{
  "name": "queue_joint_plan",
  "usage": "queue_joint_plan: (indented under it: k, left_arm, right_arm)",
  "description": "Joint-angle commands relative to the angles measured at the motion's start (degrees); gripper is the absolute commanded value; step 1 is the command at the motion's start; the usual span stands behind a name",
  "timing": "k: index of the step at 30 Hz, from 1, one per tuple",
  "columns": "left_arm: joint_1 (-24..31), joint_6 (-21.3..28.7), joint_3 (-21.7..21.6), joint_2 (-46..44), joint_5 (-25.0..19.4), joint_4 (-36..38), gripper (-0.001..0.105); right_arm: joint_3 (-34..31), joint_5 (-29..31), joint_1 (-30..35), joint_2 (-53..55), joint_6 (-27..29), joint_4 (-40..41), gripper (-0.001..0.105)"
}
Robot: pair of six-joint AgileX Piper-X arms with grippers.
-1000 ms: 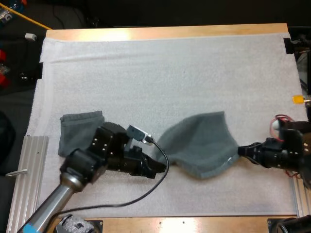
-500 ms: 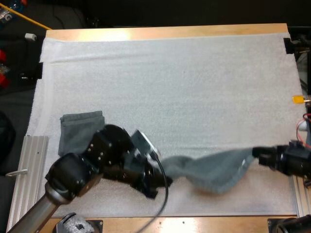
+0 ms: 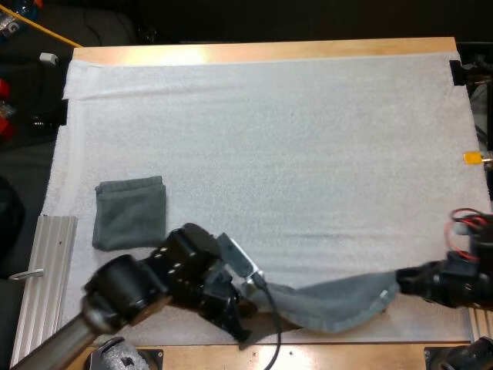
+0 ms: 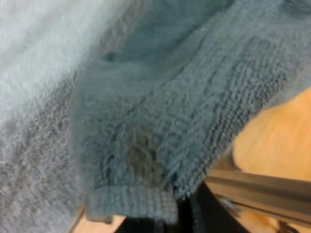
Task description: Pick towel from pile, fold and stack
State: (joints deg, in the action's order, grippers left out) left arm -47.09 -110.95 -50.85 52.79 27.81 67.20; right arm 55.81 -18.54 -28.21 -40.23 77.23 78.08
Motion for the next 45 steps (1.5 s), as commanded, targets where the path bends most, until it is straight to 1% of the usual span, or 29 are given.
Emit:
queue_joint_plan:
  k: [1,2,3,4,5,7,8,10,11,13,14,16,20,22,26,32,34,36,37,38,40,41,42,43,44,45]
  left_arm:
    - [1.6,0.5,1.8,2.1,-1.0,-3.4,0.0]
    - [2.2,0.5,2.2,2.7,-1.0,-4.4,0.0]
    - [4.2,0.7,3.1,4.5,-0.5,-6.1,0.0]
    - [6.5,1.4,3.8,6.5,0.8,-7.8,0.0]
    - [7.7,1.9,4.0,7.5,1.7,-8.6,0.0]
    - [12.5,4.0,4.3,11.1,4.7,-11.0,0.0]
    - [13.8,4.8,4.3,12.2,5.5,-11.6,0.0]
    - [18.1,6.0,4.3,16.2,9.6,-15.0,0.0]
    - [19.2,6.0,4.3,17.0,11.2,-16.0,0.0]
    - [22.6,5.9,4.3,21.3,16.4,-19.9,0.0]
    - [23.3,5.8,4.3,22.3,17.0,-20.7,0.0]
    - [25.5,5.8,4.3,26.0,19.6,-22.6,0.0]
    - [28.3,5.4,4.3,31.1,21.9,-25.2,0.0]
    - [30.1,5.3,4.3,33.7,23.0,-26.2,0.0]
    - [32.7,4.0,4.3,36.2,23.6,-27.6,0.0]
    - [36.1,-0.5,4.3,37.7,23.6,-32.9,0.0]
    - [37.1,-2.2,4.3,37.8,23.6,-34.6,0.002]
    - [37.5,-2.6,4.3,37.8,23.6,-35.5,0.008]
    - [37.6,-2.8,4.3,37.8,23.6,-35.9,0.015]
    - [37.7,-2.8,4.3,37.8,23.6,-36.0,0.019]
    - [37.7,-3.2,4.3,37.8,23.6,-36.6,0.038]
    - [37.7,-3.2,4.3,37.8,23.6,-36.7,0.041]
    - [37.7,-3.4,4.3,37.8,23.6,-37.1,0.051]
    - [37.7,-3.7,4.3,37.8,23.6,-37.5,0.057]
    - [37.7,-3.7,4.3,37.8,23.6,-37.9,0.062]
    - [37.7,-3.7,4.2,37.8,23.9,-38.4,0.065]
  right_arm:
    - [-3.5,0.4,-0.1,-1.4,-1.7,-4.2,0.0]
    - [-4.8,0.4,-0.1,-2.1,-2.1,-5.7,0.0]
    - [-7.1,0.4,0.0,-3.7,-2.7,-8.7,0.0]
    - [-8.9,0.4,0.0,-5.5,-3.2,-12.2,0.0]
    - [-9.4,0.4,0.0,-6.5,-3.8,-13.3,0.0]
    - [-11.2,0.5,0.0,-10.9,-5.2,-19.5,0.0]
    - [-11.4,0.5,0.0,-12.3,-5.5,-20.9,0.0]
    - [-11.4,0.5,0.0,-17.6,-6.1,-25.9,0.0]
    - [-11.4,0.5,0.0,-19.0,-6.9,-27.5,0.0]
    - [-11.4,0.5,0.0,-24.0,-9.6,-33.4,0.0]
    - [-11.4,0.5,0.0,-25.2,-10.1,-34.4,0.0]
    - [-11.4,0.5,0.0,-29.2,-13.0,-39.2,0.0]
    - [-11.4,0.5,0.2,-34.4,-16.7,-46.1,0.0]
    - [-11.4,0.6,1.1,-37.2,-19.6,-49.2,0.0]
    - [-11.4,0.6,3.8,-39.6,-22.1,-51.8,0.0]
    - [-11.4,0.6,7.7,-40.9,-23.5,-53.4,0.0]
    - [-11.4,0.5,8.8,-41.1,-23.9,-53.9,0.0]
    - [-11.4,0.8,9.2,-41.1,-24.6,-53.9,0.0]
    - [-11.4,0.8,9.3,-41.1,-24.6,-54.3,0.0]
    - [-11.4,0.8,9.3,-41.1,-24.6,-54.5,0.0]
    - [-11.4,0.1,9.3,-41.1,-24.6,-56.8,0.001]
    - [-11.4,-0.1,9.3,-41.1,-24.6,-57.6,0.002]
    - [-11.4,-0.7,9.3,-41.1,-24.9,-59.4,0.007]
    - [-11.4,-1.0,9.3,-41.1,-25.4,-61.1,0.014]
    - [-11.4,-1.1,9.3,-41.1,-25.9,-62.5,0.021]
    - [-11.4,-1.2,9.3,-41.1,-26.1,-64.3,0.03]
